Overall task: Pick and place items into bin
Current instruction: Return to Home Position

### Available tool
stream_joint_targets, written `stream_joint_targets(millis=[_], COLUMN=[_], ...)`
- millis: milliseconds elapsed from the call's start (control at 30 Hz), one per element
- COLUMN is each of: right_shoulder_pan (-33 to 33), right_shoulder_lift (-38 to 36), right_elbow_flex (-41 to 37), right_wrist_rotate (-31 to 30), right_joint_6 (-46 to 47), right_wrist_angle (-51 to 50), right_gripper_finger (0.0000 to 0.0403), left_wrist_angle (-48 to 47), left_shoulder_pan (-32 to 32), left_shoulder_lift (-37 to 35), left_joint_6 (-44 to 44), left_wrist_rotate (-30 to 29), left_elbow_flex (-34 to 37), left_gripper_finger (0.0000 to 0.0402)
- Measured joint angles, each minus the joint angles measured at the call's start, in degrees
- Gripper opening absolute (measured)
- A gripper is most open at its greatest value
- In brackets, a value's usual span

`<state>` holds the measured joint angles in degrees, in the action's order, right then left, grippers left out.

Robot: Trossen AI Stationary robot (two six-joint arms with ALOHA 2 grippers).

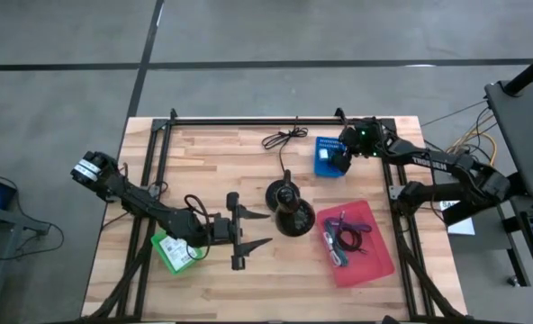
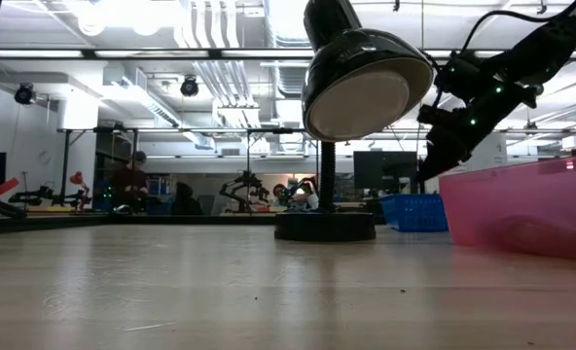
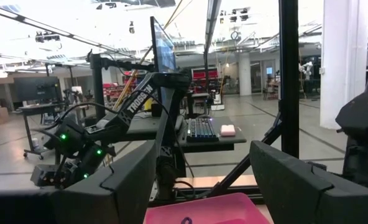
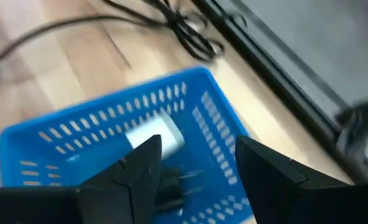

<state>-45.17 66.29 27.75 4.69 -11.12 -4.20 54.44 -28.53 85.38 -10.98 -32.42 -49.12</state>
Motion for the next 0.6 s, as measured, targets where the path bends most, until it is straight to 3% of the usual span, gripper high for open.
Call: stream_joint_targets(millis=[100, 200, 367, 433, 500, 600], right_shoulder_pan=[0.0, 0.02, 0.02, 0.24, 1.15, 4.34], right_shoulder_lift=[-0.86, -1.68, -2.69, -3.23, -4.11, -6.68], right_elbow_flex=[0.0, -0.17, -1.27, -2.11, -3.51, -6.98], right_wrist_rotate=[4.2, 13.14, 38.55, 45.08, 43.66, 34.27], right_joint_6=[-3.1, -4.78, -8.58, -5.8, -1.12, 1.81], right_wrist_angle=[1.53, 4.63, 12.4, 14.73, 17.13, 19.31], right_gripper_finger=[0.0185, 0.0176, 0.0161, 0.0155, 0.0149, 0.0142], left_wrist_angle=[-0.08, -0.25, -1.11, -1.11, -1.5, -1.52], left_shoulder_pan=[0.0, -0.04, -0.04, -0.09, -0.09, -0.09], left_shoulder_lift=[0.0, 0.0, -0.02, -0.02, -0.04, -0.04], left_joint_6=[-0.4, -1.74, -1.9, -1.9, -1.88, -1.86], left_wrist_rotate=[0.01, -1.5, -4.42, -5.07, -5.27, -5.64], left_elbow_flex=[0.0, 0.0, 0.0, 0.0, 0.0, 0.0], left_gripper_finger=[0.0242, 0.0242, 0.0242, 0.0242, 0.0242, 0.0242])
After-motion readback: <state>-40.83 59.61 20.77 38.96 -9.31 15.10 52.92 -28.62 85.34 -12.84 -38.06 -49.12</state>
